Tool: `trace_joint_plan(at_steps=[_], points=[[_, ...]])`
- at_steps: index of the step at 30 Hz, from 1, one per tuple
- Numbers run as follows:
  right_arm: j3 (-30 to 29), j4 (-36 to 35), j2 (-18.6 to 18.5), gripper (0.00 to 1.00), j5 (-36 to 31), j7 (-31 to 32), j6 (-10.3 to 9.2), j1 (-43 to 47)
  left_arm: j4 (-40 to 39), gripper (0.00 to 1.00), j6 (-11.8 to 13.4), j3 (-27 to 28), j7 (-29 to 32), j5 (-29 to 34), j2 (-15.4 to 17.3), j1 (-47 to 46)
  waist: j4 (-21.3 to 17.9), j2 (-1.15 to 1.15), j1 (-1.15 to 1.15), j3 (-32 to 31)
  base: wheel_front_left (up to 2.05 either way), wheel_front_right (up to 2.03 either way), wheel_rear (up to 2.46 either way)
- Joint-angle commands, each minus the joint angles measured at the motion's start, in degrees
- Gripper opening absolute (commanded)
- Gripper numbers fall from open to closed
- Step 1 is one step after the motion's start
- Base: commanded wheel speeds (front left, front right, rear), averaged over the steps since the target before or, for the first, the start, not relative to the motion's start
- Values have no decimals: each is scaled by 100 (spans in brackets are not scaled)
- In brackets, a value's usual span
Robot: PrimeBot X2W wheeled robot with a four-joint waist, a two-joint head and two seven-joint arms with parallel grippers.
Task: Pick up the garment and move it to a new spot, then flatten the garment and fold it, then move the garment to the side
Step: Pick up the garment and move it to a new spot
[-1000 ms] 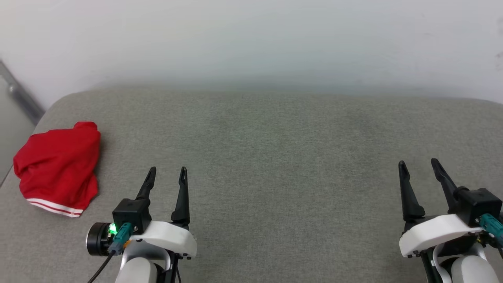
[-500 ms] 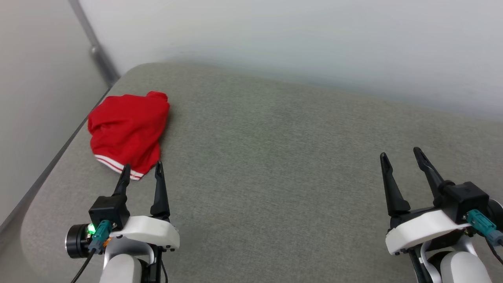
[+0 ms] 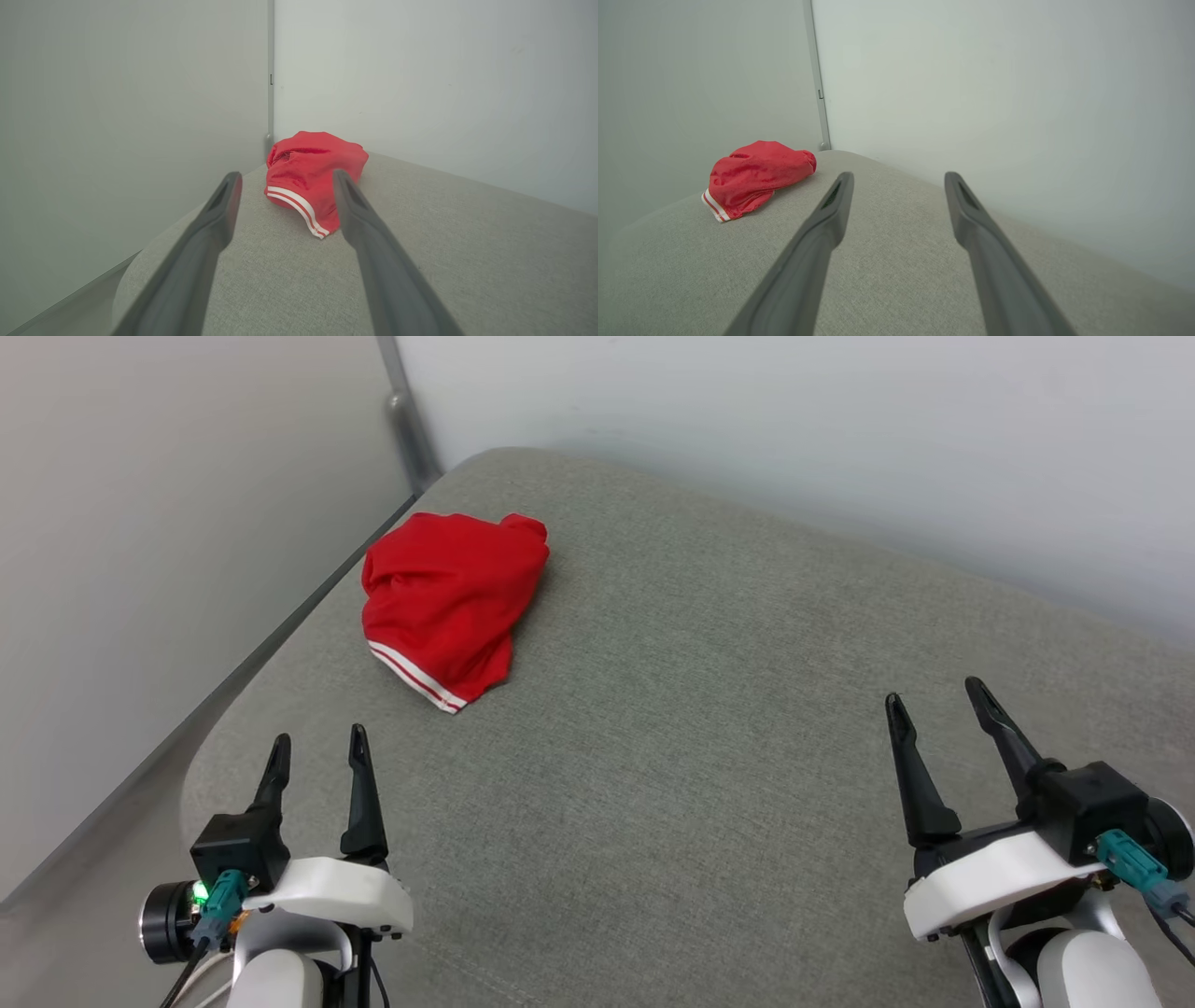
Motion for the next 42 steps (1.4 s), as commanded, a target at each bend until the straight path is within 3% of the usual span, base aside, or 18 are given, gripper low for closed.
trace_joint_plan(at_steps=[1, 14, 21, 25, 28, 35, 42], points=[[3, -31, 11, 100, 33, 6, -4, -1, -7, 100, -14, 4, -14, -8, 3, 41, 71, 0, 0, 16, 0, 0, 0], [54, -162, -6, 100, -48, 79, -4, -155, 7, 100, -92, 108, -14, 41, 3, -270, -25, 0, 0, 211, 0, 0, 0], [158, -377, -134, 100, -69, 209, -4, -442, 388, 100, -259, 290, -14, 65, 172, -1153, -546, 0, 0, 697, 0, 0, 0], [197, -525, -237, 100, -33, 266, -4, -682, 1036, 100, -379, 399, 191, -58, 511, -1954, -1012, 0, 0, 1152, 0, 0, 0], [173, -619, -313, 100, 14, 259, -4, -838, 1514, 100, -522, 400, 692, -137, 840, -2490, -1345, 0, 0, 1515, 0, 0, 0], [95, -647, -336, 100, 125, 117, -4, -1108, 2334, 100, -675, 415, 2473, -319, 1611, -3291, -1891, 0, 0, 2194, 0, 0, 0], [71, -533, -292, 100, 184, -44, -4, -1283, 3016, 100, -506, 675, 3875, -536, 2121, -3420, -2153, 0, 0, 2573, 0, 0, 0]])
